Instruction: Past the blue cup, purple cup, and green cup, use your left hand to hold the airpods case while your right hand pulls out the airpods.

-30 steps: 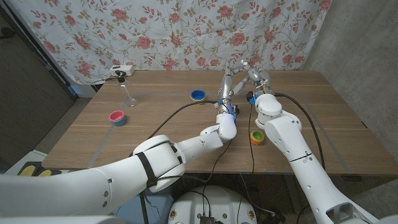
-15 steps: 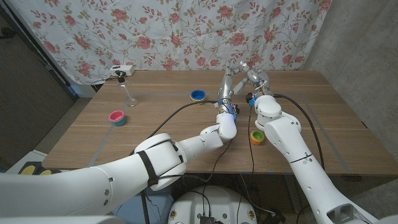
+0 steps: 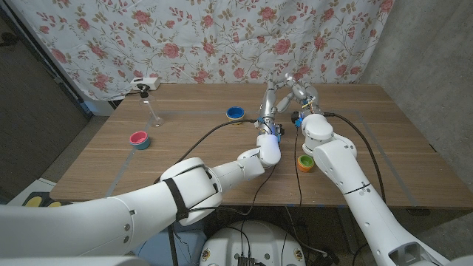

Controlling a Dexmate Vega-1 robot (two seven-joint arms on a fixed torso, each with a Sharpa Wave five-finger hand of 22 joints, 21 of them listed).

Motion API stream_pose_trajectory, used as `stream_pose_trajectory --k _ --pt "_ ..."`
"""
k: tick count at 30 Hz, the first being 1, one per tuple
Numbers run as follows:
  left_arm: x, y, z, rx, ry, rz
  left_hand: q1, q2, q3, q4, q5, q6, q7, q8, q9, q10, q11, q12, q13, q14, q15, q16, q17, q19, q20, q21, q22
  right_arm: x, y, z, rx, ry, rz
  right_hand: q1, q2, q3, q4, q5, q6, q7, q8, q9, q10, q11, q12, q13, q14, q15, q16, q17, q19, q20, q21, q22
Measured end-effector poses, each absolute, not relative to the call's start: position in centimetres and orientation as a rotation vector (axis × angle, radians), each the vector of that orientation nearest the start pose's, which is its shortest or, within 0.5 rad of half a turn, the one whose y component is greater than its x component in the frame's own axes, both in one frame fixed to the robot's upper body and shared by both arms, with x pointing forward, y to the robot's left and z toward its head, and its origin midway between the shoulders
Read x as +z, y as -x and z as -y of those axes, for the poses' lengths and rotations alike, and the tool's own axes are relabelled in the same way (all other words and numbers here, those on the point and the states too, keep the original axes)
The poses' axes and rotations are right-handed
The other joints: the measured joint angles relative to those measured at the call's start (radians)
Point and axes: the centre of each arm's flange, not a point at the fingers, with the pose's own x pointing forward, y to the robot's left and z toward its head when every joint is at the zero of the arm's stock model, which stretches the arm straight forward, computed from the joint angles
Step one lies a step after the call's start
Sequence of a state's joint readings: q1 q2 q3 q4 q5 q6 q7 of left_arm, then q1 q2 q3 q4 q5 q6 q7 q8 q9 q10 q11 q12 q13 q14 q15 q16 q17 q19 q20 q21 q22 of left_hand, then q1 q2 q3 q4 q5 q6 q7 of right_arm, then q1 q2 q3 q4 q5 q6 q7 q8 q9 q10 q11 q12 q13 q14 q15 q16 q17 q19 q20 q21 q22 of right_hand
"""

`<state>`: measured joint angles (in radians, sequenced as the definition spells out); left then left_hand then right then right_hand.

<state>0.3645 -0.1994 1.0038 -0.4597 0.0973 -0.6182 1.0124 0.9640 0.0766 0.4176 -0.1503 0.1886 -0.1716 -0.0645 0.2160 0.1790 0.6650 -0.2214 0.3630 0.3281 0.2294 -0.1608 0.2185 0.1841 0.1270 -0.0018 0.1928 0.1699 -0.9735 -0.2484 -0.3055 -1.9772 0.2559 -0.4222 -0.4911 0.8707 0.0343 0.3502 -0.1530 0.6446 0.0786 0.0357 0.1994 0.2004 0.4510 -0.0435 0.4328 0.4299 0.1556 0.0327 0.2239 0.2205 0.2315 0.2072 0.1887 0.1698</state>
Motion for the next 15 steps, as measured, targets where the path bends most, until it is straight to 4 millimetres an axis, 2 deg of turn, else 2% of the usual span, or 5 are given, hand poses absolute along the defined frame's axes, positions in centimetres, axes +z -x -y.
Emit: stream_pose_trajectory --k 6,11,15 --pt "-0.35 -62.67 5.79 0.073 -0.262 0.999 0.007 0.007 0.0 0.0 0.0 0.0 0.0 0.006 0.0 0.002 0.001 0.0 0.004 0.011 0.0 0.0 0.0 0.0 0.0 0.0 0.0 3.86 -56.1 16.99 -0.099 0.016 0.498 -0.004 0.0 0.0 0.0 0.0 0.0 0.0 0.0 0.0 0.0 0.0 0.004 0.0 0.0 0.0 0.0 0.0 0.0 0.0 0.0 0.0" --pt "-0.33 -62.68 5.71 0.072 -0.258 0.999 0.034 0.04 0.005 -0.005 -0.004 0.011 -0.011 0.006 0.0 0.038 0.001 0.016 0.008 0.031 -0.005 0.004 0.0 0.006 0.006 0.0 0.0 3.76 -56.18 16.87 -0.098 0.019 0.495 -0.006 -0.001 0.0 0.0 0.0 0.0 0.0 0.0 0.0 0.0 0.0 0.005 0.0 0.0 0.0 0.0 0.0 0.0 0.0 0.0 0.0" --pt "-0.34 -62.75 5.51 0.074 -0.256 0.999 0.075 0.069 0.016 -0.021 -0.004 0.042 -0.02 0.006 0.0 0.081 0.009 0.044 0.026 0.043 -0.004 0.011 0.002 0.02 0.009 0.0 0.0 3.65 -56.27 16.77 -0.098 0.023 0.49 -0.006 -0.001 0.0 0.0 0.0 0.0 0.0 0.0 0.0 0.0 0.0 0.007 0.0 0.0 0.0 0.0 0.005 0.0 0.0 0.0 0.0"
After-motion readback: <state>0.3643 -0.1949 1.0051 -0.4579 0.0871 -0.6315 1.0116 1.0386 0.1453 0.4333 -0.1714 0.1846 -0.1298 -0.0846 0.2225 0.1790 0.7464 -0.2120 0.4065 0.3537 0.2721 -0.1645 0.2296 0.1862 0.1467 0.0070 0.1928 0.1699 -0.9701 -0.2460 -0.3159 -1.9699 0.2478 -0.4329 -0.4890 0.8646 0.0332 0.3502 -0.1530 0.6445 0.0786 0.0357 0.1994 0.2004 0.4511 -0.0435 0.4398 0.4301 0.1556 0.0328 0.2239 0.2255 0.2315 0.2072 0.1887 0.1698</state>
